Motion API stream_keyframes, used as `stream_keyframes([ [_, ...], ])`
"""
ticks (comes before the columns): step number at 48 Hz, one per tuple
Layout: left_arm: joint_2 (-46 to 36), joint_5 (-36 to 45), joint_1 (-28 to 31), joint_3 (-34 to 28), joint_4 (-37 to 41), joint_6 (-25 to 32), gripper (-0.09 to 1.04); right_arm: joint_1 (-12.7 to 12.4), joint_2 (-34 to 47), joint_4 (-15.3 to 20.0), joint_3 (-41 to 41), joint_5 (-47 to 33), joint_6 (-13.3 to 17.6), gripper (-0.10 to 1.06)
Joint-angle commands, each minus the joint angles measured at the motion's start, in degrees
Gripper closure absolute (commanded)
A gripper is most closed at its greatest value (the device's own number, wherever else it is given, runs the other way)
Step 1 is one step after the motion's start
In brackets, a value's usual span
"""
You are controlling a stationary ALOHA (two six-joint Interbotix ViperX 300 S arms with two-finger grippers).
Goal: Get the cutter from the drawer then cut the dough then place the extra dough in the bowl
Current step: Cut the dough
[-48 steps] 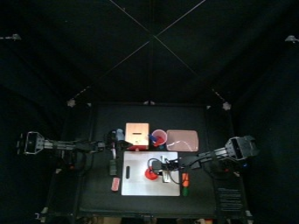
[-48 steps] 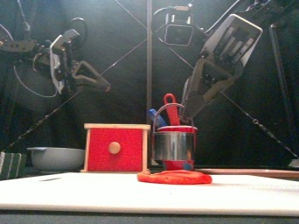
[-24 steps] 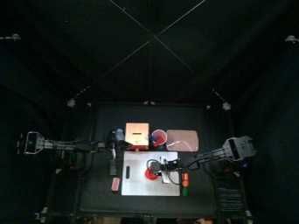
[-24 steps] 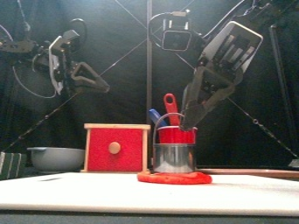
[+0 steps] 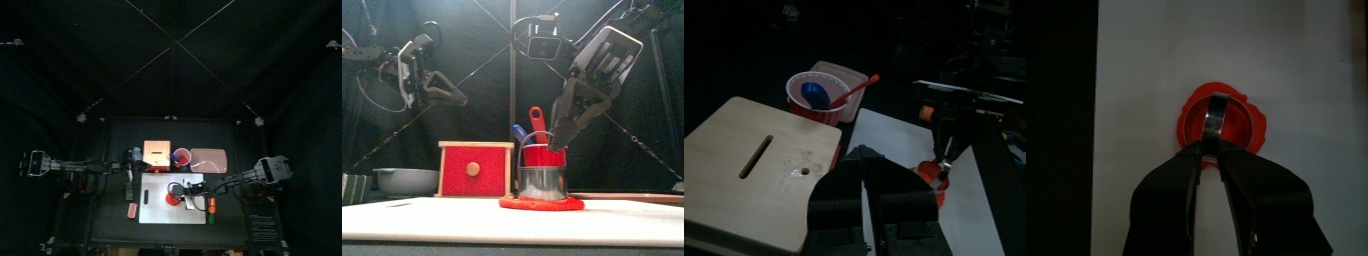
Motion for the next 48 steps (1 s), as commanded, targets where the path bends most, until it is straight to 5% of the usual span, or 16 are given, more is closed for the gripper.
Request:
stream_keyframes([
  [1, -0.18, -0.53, -0.09, -0.62, 0.09, 0.09, 0.65, -0.09, -1.05, 0.09, -0.79, -0.26, 0.0, 0.36],
  [48, -0.18, -0.53, -0.09, -0.62, 0.09, 0.09, 0.65, -0.09, -1.85, -0.18, -0.62, 0.26, 0.09, 0.06],
])
